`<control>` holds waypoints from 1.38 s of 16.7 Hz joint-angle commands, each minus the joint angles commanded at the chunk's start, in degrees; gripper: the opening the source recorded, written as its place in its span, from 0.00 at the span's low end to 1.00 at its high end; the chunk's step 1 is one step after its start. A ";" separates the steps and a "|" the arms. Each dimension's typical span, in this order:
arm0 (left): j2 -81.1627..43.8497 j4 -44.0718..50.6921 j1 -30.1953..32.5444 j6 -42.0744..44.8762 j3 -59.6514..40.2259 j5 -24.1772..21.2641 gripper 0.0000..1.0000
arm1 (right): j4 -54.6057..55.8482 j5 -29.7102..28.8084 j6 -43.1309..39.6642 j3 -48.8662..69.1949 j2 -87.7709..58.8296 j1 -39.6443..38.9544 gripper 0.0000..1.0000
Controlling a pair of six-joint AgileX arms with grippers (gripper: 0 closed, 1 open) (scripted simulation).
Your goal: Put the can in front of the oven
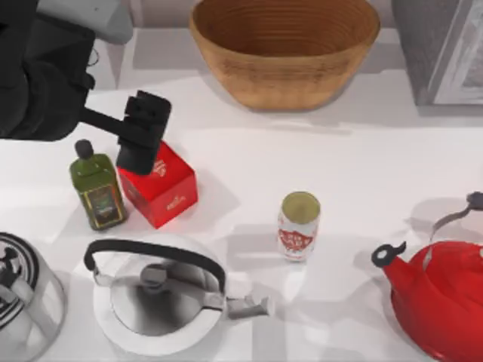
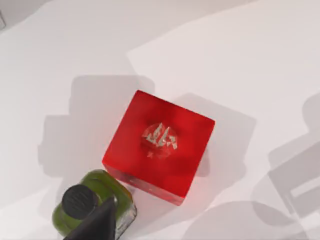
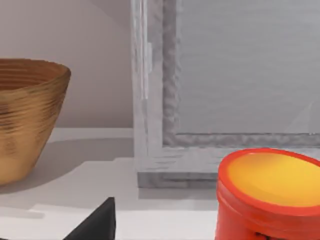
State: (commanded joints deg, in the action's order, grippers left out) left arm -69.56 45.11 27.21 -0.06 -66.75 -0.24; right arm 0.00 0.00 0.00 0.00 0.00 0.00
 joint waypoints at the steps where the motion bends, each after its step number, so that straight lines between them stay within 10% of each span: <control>1: -5.82 3.54 2.06 -0.07 -5.36 -0.02 1.00 | 0.00 0.00 0.00 0.00 0.00 0.00 1.00; 12: -58.11 33.66 18.94 -1.15 -53.85 0.01 1.00 | 0.00 0.00 0.00 0.00 0.00 0.00 1.00; 23: -64.95 36.36 20.79 -1.25 -59.27 0.01 1.00 | 0.00 0.00 0.00 0.00 0.00 0.00 1.00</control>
State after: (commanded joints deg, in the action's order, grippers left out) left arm -134.51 81.47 48.01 -1.31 -126.02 -0.23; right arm 0.00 0.00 0.00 0.00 0.00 0.00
